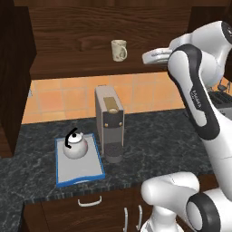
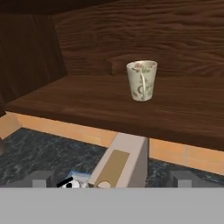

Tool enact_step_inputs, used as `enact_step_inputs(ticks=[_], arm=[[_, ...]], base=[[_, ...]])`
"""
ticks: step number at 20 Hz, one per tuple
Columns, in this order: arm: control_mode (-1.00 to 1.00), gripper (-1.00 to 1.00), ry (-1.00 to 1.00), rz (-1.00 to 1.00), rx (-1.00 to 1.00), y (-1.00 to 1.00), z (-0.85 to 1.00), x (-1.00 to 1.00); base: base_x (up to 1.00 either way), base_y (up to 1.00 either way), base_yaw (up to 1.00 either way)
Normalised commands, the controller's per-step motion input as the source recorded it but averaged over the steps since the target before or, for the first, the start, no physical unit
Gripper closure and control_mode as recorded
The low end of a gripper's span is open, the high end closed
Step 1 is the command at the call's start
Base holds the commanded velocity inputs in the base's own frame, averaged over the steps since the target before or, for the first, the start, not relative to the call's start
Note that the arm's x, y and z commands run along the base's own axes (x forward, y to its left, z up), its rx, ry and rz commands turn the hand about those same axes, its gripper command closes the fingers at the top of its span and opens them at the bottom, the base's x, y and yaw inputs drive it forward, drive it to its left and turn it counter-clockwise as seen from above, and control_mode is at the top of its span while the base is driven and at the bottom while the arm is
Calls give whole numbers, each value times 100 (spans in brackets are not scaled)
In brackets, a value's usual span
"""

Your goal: Pick the kettle from the counter and place it on the tray. Then pick the mug from the cabinet and place it on the tray. Then close the cabinet doors.

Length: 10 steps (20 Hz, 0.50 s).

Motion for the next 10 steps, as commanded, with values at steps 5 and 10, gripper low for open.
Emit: enact_step_inputs(ticks=[5,10], arm=[[-100,-100,0,5,0,2,-2,66],[-100,-100,0,2,0,17,-3,48]], base=[[0,0,0],[0,0,0]])
